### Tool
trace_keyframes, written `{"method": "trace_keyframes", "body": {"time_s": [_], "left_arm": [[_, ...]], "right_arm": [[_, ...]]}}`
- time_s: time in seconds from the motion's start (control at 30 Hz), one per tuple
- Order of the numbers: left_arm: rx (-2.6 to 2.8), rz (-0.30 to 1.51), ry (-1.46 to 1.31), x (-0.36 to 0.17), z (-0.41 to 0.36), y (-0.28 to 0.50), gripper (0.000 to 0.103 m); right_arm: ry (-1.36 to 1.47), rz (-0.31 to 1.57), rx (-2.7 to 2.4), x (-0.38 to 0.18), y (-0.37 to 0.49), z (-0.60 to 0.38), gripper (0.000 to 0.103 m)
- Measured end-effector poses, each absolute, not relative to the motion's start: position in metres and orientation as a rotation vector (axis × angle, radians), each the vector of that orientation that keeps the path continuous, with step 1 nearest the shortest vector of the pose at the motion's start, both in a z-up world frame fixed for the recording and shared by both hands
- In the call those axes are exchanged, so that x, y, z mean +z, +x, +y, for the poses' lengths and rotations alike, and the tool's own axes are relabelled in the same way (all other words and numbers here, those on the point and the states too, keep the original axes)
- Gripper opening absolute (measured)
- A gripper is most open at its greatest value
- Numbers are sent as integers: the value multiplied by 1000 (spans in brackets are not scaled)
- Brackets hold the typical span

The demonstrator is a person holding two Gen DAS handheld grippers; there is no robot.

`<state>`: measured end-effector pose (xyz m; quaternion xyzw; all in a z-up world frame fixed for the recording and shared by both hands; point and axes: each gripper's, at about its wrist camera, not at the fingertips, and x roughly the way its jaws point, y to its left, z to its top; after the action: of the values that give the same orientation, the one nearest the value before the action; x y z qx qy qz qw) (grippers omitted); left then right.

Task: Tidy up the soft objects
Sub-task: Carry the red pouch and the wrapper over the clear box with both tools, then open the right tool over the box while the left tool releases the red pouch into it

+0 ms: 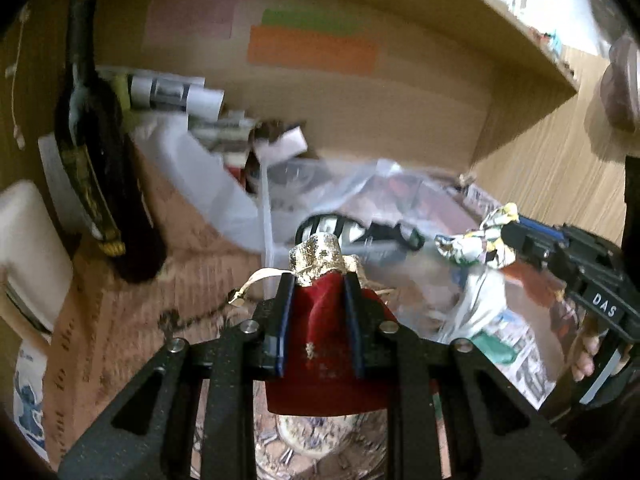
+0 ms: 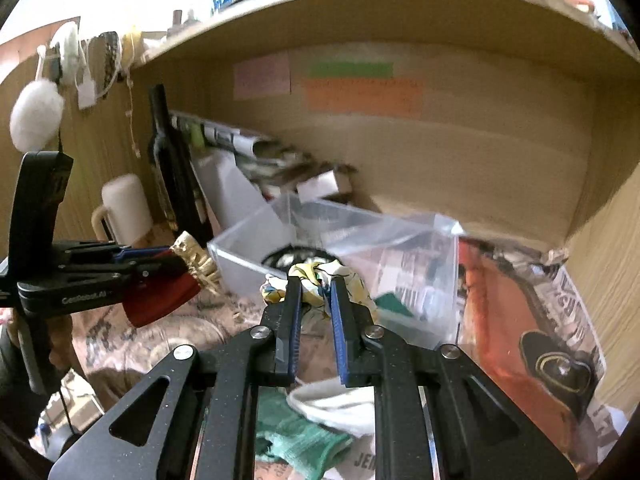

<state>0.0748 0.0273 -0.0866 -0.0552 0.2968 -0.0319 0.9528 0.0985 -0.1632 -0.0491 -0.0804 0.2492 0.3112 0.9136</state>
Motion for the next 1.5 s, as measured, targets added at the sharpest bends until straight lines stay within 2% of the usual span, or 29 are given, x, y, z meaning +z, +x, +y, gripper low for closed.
{"method": "trace_keyframes", "body": {"time_s": [0.4, 0.63, 1.33, 1.5], "left_arm": [[-59, 499, -103, -47, 18, 114, 23], [-47, 490, -100, -39, 17, 151, 24], [-53, 734, -55, -108, 10, 245, 24], [-56, 750, -60, -109, 11, 245, 31]], "right_arm": [[-117, 382, 601, -14, 110, -169, 13], [-103, 381, 560, -15, 137, -171, 13], [-210, 667, 542, -82, 211, -143, 13], [-231, 731, 545, -91, 216, -142, 14]]}}
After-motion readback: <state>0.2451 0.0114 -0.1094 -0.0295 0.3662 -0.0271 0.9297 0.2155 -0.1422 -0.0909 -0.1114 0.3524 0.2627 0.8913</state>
